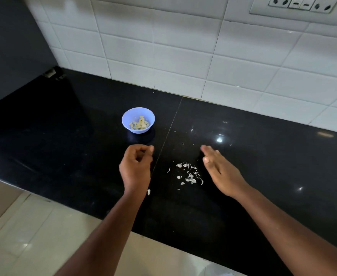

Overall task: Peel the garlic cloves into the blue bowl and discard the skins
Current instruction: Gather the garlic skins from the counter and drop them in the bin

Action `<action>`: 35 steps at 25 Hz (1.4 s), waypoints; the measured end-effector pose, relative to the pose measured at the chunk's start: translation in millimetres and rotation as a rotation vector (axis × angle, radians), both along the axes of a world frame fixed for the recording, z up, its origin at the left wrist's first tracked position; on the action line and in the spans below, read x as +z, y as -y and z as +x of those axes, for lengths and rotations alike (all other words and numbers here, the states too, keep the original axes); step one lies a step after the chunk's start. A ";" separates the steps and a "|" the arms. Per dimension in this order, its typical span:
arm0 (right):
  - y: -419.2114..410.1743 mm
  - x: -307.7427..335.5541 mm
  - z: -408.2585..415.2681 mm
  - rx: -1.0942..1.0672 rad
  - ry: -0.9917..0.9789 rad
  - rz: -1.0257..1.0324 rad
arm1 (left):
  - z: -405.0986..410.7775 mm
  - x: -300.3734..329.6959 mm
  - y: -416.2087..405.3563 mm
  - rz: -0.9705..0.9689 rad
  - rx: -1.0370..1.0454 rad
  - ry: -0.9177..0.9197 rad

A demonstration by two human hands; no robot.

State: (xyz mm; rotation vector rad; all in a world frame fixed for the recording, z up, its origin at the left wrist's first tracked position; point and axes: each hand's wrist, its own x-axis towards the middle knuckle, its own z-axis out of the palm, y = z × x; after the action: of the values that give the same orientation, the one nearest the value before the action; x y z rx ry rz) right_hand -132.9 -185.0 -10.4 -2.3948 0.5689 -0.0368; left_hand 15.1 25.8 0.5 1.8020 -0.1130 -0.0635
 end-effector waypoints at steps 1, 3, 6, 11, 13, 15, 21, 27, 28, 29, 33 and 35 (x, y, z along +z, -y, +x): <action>-1.9 -2.7 -2.7 0.015 -0.059 -0.139 | 6.2 -1.9 -9.5 0.032 0.021 0.023; -18.2 -12.1 -3.2 0.139 -0.148 -0.332 | 22.5 -11.2 -27.8 0.218 -0.025 0.053; -61.7 -15.7 6.2 0.250 -0.173 -0.370 | 34.0 -24.2 -36.0 0.633 -0.300 0.084; -89.4 -7.6 17.2 -0.005 0.219 0.153 | -14.3 -27.9 -0.9 0.702 -0.628 0.264; -59.5 -4.6 32.7 -0.298 0.302 0.249 | -42.6 -28.6 8.7 0.537 -0.722 0.188; -26.3 -2.8 47.3 -0.303 0.105 0.152 | -63.4 -31.2 10.9 0.352 -0.659 0.164; -36.7 -12.8 41.5 0.126 0.013 0.012 | -70.8 -28.5 2.9 0.152 -0.223 0.184; -50.2 -13.8 -3.7 0.261 0.145 0.519 | -54.6 -18.4 -7.3 0.070 -0.125 0.116; -47.0 -15.2 -4.7 0.175 0.240 0.609 | -39.6 -20.8 -11.5 0.184 -0.110 0.155; -44.0 -15.0 -3.7 0.080 0.308 0.681 | -22.4 -24.8 -15.3 0.364 -0.119 0.194; -29.2 -10.8 3.1 -0.093 0.357 0.560 | 2.0 -31.9 -12.0 0.998 -0.470 0.152; -11.0 -4.2 9.8 -0.101 0.259 0.226 | -21.6 -30.8 1.4 0.959 -0.645 0.225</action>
State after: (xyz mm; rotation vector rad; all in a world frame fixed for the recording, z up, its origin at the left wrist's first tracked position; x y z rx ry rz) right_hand -123.0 -173.9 -14.6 -2.0990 0.5397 -0.3067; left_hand -6.6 24.4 -30.3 2.6463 -0.9563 -0.4325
